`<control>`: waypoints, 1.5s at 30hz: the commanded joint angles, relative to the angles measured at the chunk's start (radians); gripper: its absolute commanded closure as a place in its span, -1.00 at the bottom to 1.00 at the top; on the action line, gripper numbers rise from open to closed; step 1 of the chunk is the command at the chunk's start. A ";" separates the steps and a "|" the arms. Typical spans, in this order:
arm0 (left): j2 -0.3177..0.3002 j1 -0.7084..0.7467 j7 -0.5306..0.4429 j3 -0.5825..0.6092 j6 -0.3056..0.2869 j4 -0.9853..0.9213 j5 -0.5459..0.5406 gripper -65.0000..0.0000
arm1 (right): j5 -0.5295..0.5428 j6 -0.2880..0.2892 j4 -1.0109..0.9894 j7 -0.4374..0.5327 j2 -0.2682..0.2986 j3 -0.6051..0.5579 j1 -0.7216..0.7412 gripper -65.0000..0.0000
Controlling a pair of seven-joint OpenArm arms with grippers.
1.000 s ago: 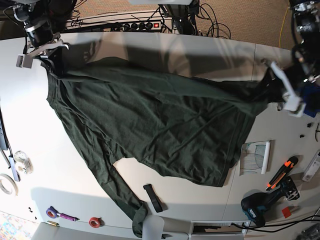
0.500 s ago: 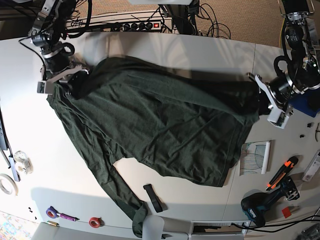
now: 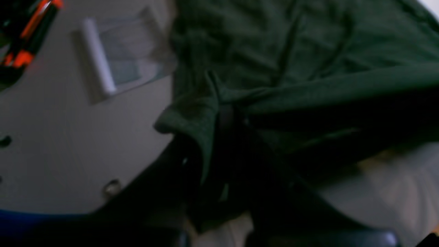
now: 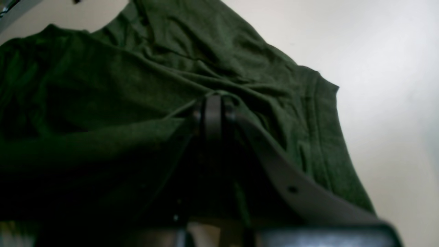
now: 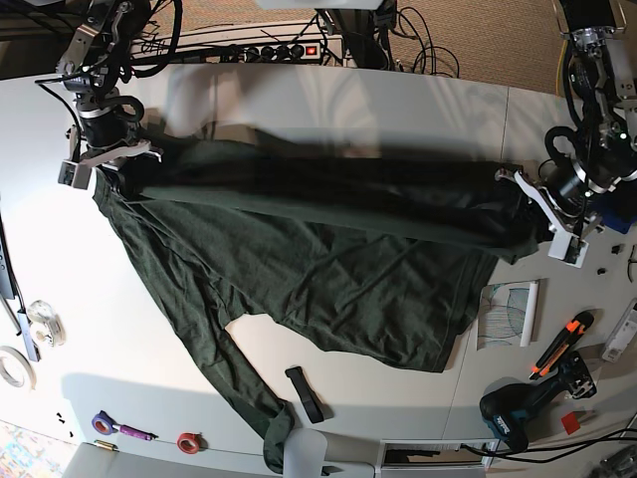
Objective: Layout the t-shirt on the table in an organized manner, then fold the t-shirt properly
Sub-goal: 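Pull the held collar edge taut between both grippers and lower it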
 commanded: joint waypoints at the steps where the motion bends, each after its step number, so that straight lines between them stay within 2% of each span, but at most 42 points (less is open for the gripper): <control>1: -0.016 -0.010 -0.026 -0.008 0.000 0.014 -0.001 1.00 | 0.002 0.002 0.013 0.034 0.014 0.005 0.003 1.00; 7: -0.016 -0.002 0.020 -0.007 -0.002 0.014 0.011 1.00 | -0.003 0.002 0.013 0.034 0.014 0.005 0.003 1.00; 9: -0.016 -0.002 0.039 -0.007 -0.005 0.014 0.030 1.00 | -0.034 0.002 0.013 0.034 0.014 0.004 0.003 1.00; 17: -0.016 0.000 0.042 -0.006 -0.005 -0.065 0.042 1.00 | -0.069 0.003 0.013 0.027 0.014 0.004 0.003 0.97; 19: -0.016 -0.001 0.038 -0.006 -0.009 -0.101 0.039 0.59 | -0.069 0.004 0.013 0.027 0.014 0.004 0.003 0.50; 20: -0.016 0.000 0.033 -0.006 -0.022 -0.119 0.029 0.43 | -0.069 0.003 0.013 0.030 0.014 0.004 0.003 0.35; 22: -0.016 0.000 0.034 -0.006 -0.048 -0.147 0.000 0.27 | -0.069 0.003 0.013 0.047 0.014 0.004 0.003 0.31; 29: -0.016 -0.008 0.032 -0.007 -0.050 -0.171 -0.032 0.26 | -0.069 0.002 0.013 0.098 0.014 0.005 0.010 0.31; 34: -0.016 -0.032 -0.027 -0.007 -0.069 -0.167 -0.109 0.26 | -0.063 0.002 0.015 0.097 0.014 0.061 0.034 0.31; 37: -0.016 -0.075 -0.026 -0.007 -0.105 -0.164 -0.130 0.26 | -0.009 0.003 0.015 0.082 0.014 0.137 0.034 0.31; 41: -0.009 -0.121 -0.015 -0.006 -0.211 -0.164 -0.269 0.26 | 0.111 0.007 0.015 0.022 0.014 0.258 0.026 0.31; 45: 0.062 -0.151 0.031 -0.006 -0.235 -0.164 -0.303 0.26 | 0.225 0.097 0.015 -0.048 0.014 0.350 -0.009 0.31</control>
